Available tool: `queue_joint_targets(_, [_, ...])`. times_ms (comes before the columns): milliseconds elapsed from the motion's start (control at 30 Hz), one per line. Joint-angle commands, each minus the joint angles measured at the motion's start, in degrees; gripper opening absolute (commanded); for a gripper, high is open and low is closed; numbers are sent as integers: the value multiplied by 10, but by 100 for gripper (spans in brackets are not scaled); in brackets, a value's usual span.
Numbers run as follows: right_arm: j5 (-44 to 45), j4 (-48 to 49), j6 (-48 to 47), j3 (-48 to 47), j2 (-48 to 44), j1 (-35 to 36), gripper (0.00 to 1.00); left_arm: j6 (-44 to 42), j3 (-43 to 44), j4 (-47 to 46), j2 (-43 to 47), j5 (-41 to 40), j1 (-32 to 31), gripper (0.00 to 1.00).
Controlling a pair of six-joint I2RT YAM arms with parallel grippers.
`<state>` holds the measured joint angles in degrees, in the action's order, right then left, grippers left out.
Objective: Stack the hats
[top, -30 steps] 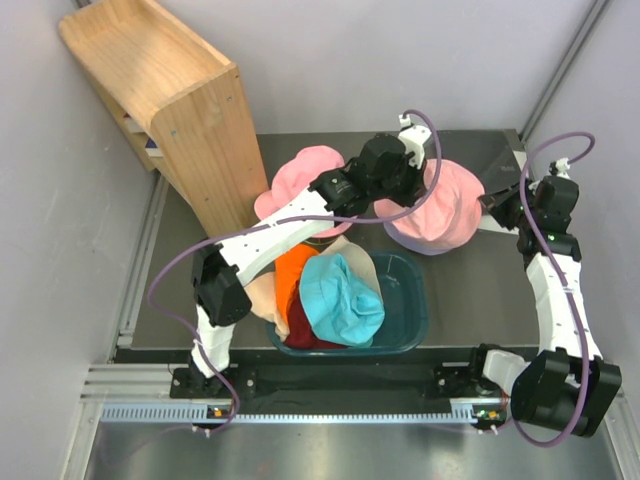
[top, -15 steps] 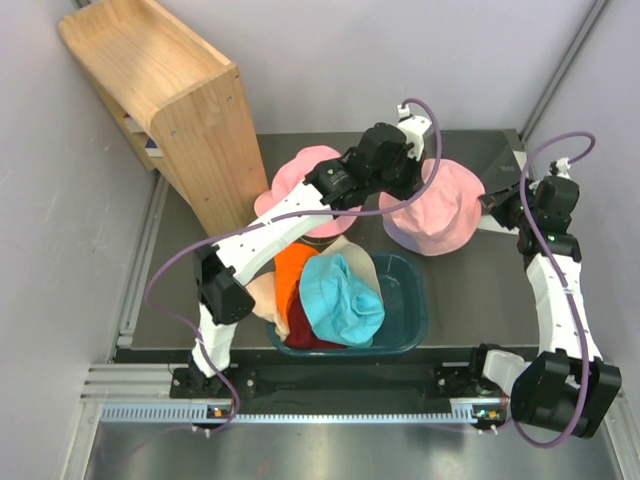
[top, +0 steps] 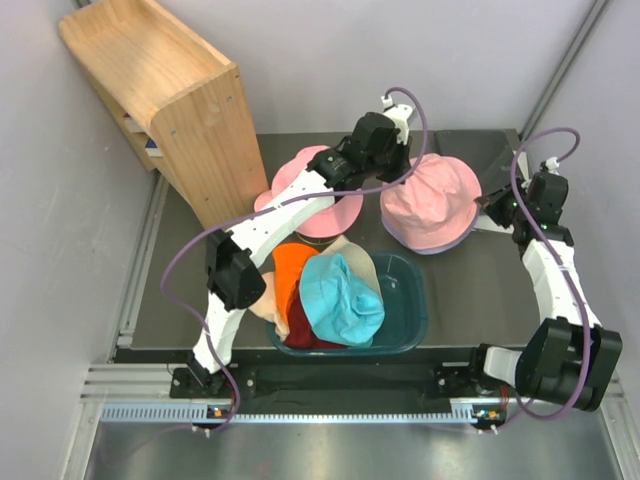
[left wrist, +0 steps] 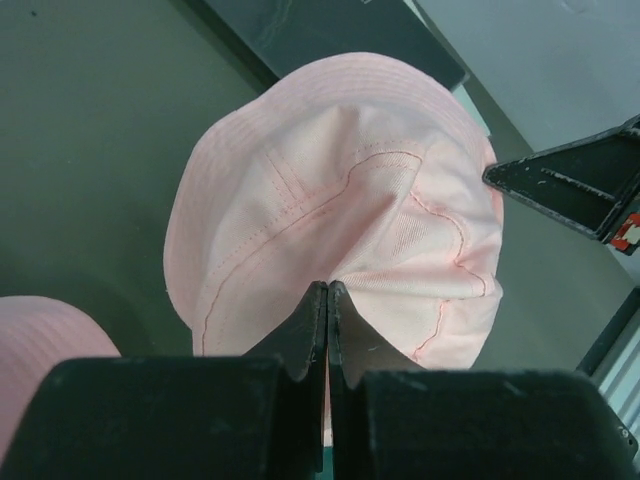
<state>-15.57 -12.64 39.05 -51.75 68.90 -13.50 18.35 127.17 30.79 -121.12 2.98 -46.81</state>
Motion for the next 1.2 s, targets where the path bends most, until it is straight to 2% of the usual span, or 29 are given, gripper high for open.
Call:
queue_joint_targets(0, [30,29,-25,-18,19,3,0,19,11,-73,9,13,5,8])
queue_joint_targets(33, [30,30,-27,-18,24,4,0,31,12,-76,9,19,7,18])
queue_joint_targets(67, [33,30,-28,-20,31,3,0,36,12,-76,13,27,12,47])
queue_joint_targets(100, [34,32,-28,-21,34,3,0,43,11,-77,17,28,15,58])
queue_joint_targets(167, [39,32,-33,-27,47,4,0,54,0,-78,36,27,23,75])
queue_joint_targets(200, [41,30,-35,-29,51,3,0,56,-20,-87,44,29,27,77])
queue_joint_targets(300, [48,24,-53,-35,67,3,0,72,-71,-106,79,39,44,84])
queue_joint_targets(433, [54,28,-61,-34,84,3,0,86,-114,-115,97,33,65,86])
queue_joint_targets(600, [53,31,-71,-33,108,3,0,88,-119,-114,87,20,71,88])
queue_joint_targets(933, [29,32,-79,-54,123,4,0,78,-91,-122,69,50,73,88])
queue_joint_targets(1000, [20,30,-83,-63,117,5,7,69,-74,-119,72,48,73,89])
queue_joint_targets(1033, [17,18,-85,-78,110,4,14,64,-69,-117,74,47,73,89])
queue_joint_targets(1067, [16,9,-87,-85,106,3,31,58,-62,-112,78,45,72,89])
queue_joint_targets(1167, [41,-32,-99,-118,89,2,66,25,-54,-87,99,35,67,90])
